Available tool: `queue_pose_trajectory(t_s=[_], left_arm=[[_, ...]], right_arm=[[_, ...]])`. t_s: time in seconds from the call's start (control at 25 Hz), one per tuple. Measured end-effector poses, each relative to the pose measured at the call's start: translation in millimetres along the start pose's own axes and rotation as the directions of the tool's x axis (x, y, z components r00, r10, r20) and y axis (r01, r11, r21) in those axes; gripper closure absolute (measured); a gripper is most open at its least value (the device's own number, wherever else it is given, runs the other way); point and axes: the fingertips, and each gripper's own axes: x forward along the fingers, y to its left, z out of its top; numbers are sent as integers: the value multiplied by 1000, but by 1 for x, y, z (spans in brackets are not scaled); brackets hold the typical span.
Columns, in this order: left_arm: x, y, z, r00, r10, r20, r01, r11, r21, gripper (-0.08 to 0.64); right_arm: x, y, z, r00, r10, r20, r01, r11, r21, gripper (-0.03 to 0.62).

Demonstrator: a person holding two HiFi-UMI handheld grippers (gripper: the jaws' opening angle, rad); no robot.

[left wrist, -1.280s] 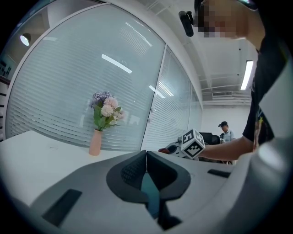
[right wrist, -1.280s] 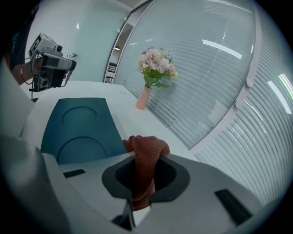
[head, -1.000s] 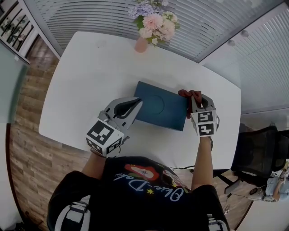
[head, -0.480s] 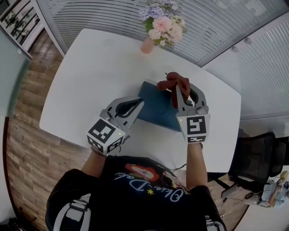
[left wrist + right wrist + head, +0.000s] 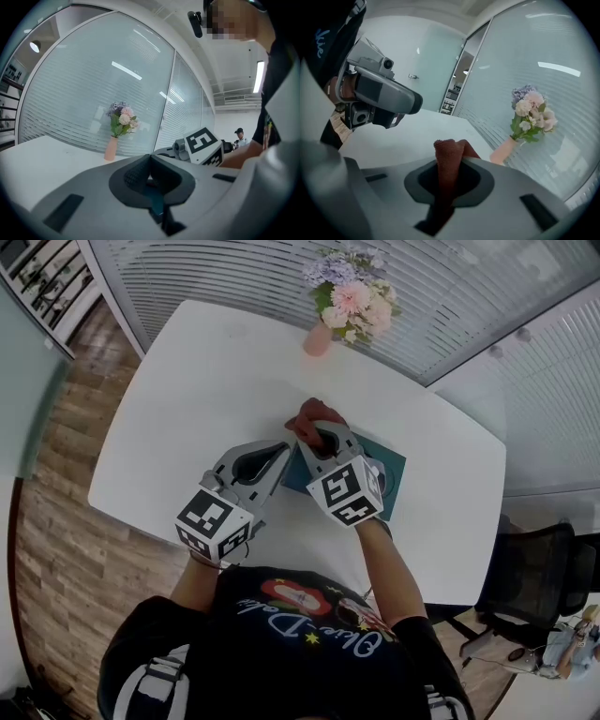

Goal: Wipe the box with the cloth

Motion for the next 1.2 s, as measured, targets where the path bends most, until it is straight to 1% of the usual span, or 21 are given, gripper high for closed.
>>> queue_pose_trajectory(t_s=[0.12,0.28,0.44,0.8,0.96,1.2], left_arm=[[2,-1,1,1000,-8,1,8,1000,0,557],[5,-8,-2,1000,-19,-6,19,1000,2,557],[6,-12,-2,1000,-29,-12,29,1000,5,557],[11,-22,-2,998,-56,-21,56,998,16,557],[13,-27,-1,997,-72,-25,72,997,21,557],[16,-32,0,995,-91,-31,92,995,28,557]], right_arm=[[4,4,-13,998,34,-57,-34,999,2,560],[0,3,-24,996,31,-89,-32,999,-4,560],[-8,-7,-37,991,-1,-131,1,1000,0,560],[-29,-22,-66,979,-67,-192,69,998,7,560],[-43,-31,-83,971,-89,-223,100,994,38,560],[-64,-44,-107,955,-140,-260,167,983,83,560]])
